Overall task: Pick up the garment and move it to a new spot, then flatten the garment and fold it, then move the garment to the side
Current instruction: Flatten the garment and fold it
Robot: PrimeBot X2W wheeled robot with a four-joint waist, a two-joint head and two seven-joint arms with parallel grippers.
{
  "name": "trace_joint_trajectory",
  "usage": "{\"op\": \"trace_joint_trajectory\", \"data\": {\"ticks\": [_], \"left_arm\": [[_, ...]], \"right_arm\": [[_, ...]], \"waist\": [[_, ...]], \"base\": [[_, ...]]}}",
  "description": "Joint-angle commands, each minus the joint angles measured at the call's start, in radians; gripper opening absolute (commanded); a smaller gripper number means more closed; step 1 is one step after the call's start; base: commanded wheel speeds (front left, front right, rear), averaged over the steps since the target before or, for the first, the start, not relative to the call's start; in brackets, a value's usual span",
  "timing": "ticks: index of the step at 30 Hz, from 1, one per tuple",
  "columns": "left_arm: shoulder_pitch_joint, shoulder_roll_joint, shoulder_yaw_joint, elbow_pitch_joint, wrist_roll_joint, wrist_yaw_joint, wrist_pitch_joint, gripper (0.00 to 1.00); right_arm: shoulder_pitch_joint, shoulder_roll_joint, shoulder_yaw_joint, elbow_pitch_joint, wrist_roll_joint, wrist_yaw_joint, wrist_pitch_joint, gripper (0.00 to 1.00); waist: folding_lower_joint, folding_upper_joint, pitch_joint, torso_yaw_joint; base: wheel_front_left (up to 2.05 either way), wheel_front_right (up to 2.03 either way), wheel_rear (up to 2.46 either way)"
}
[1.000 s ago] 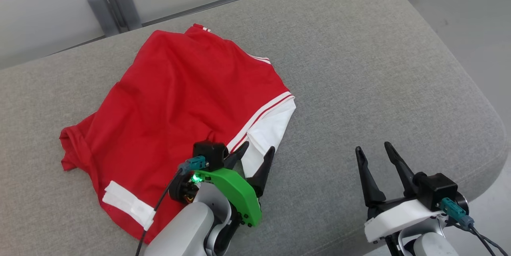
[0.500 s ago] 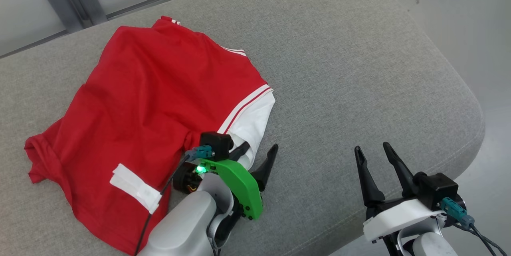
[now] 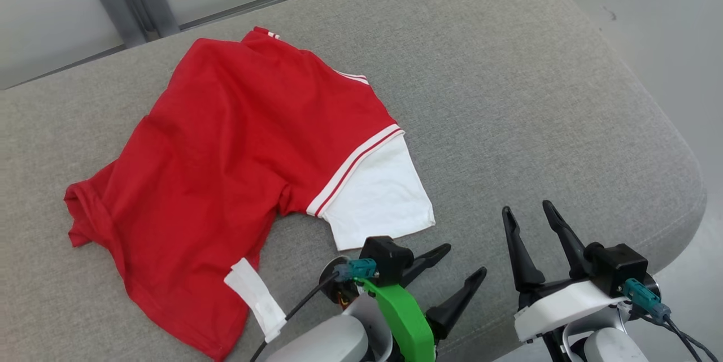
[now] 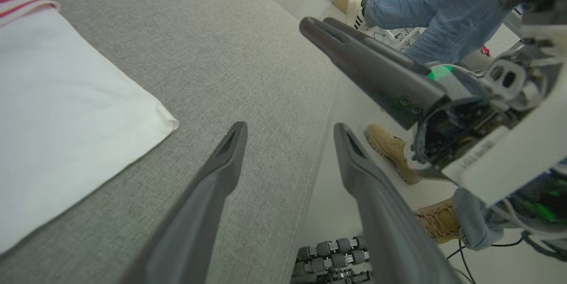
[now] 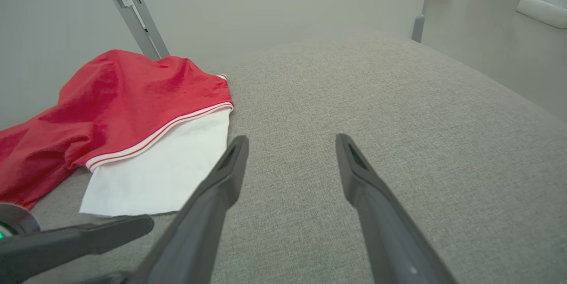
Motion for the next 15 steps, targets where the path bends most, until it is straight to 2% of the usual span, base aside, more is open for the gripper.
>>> {"op": "trace_joint_trajectory", "data": {"ticks": [1, 6, 9, 11, 15], "left_arm": [[-0.005, 0.005, -0.004, -0.011, -0.009, 0.001, -0.026, 1.0], [0.034, 0.008, 0.059, -0.031, 0.035, 0.087, -0.093, 1.0], [0.088, 0.048, 0.191, -0.112, 0.125, 0.164, -0.099, 1.0], [0.182, 0.077, 0.293, -0.19, 0.188, 0.211, -0.097, 1.0], [0.338, 0.13, 0.48, -0.312, 0.331, 0.266, -0.097, 1.0]], "right_arm": [[0.002, -0.002, -0.003, -0.003, -0.012, -0.001, -0.003, 1.0], [0.023, -0.002, -0.021, -0.02, -0.057, -0.001, -0.003, 1.0], [0.036, -0.002, -0.031, -0.034, -0.099, -0.001, -0.003, 1.0], [0.042, -0.002, -0.036, -0.044, -0.125, -0.001, -0.003, 1.0], [0.052, -0.012, -0.058, -0.064, -0.156, -0.001, -0.003, 1.0]], "waist": [[0.0, -0.0001, -0.023, 0.025], [0.0, -0.0001, -0.077, 0.084], [0.0, -0.0001, -0.122, 0.125], [0.0, -0.0001, -0.148, 0.148], [0.0, -0.0001, -0.18, 0.203]], "base": [[0.0, 0.0, 0.0], [0.0, 0.0, 0.0], [0.0, 0.0, 0.0], [0.0, 0.0, 0.0], [0.0, 0.0, 0.0]]}}
